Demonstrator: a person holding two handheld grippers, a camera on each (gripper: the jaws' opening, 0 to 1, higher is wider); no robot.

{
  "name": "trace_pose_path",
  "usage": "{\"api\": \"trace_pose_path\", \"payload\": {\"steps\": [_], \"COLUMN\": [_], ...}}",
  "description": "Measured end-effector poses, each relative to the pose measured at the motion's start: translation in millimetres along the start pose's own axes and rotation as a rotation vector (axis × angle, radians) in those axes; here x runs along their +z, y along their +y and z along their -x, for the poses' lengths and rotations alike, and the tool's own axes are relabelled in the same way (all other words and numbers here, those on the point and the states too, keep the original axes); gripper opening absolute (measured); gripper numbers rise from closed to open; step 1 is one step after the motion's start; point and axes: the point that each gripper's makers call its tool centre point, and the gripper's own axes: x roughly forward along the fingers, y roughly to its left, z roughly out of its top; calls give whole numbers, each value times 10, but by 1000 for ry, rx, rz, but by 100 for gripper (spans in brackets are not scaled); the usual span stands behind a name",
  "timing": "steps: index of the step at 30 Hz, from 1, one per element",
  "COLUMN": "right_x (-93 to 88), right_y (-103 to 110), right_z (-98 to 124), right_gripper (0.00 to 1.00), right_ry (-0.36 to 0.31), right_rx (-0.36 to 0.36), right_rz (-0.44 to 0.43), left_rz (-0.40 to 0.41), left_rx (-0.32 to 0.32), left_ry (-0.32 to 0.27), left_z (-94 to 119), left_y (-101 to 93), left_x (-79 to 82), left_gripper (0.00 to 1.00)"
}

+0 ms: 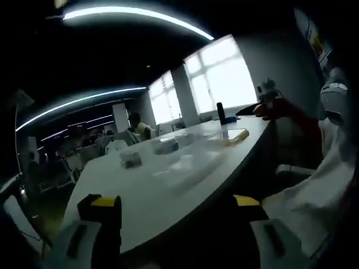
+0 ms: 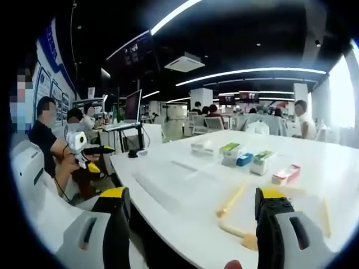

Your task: Arrange the small medicine boxes into an aligned row inside the storage area until every box is upright, visible, and separated from the surrounding clutter.

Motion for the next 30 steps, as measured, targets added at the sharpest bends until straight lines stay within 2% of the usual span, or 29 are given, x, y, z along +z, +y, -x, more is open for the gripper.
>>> {"api": "trace_pose_path", "payload": {"steps": [4, 9, 17, 23, 27, 30], "right_x": [-8, -8, 20, 53, 65, 53], "right_y": [0, 18, 3, -9, -62, -120], "right_z": [-5, 1, 3, -4, -26, -75], "right_gripper": [90, 90, 90, 92, 95, 97], "right_ry": [2, 1, -3, -7, 0, 16], "right_rx": [1, 3, 0, -3, -9, -3], "right_rz": [1, 4, 9, 19, 32, 37], "left_rz": [9, -10, -3, 15, 128, 134], "left_rx": [44, 67, 73, 29, -60, -69], "left_ry": [4, 13, -3, 13, -44, -31], "left_z": [-30, -22, -18, 4, -1, -39], "left_y": [61, 91, 121, 91, 28, 109], "left_x": [-28, -48, -20, -53, 74, 101], "left_gripper": [91, 92, 99, 100, 100, 100]}}
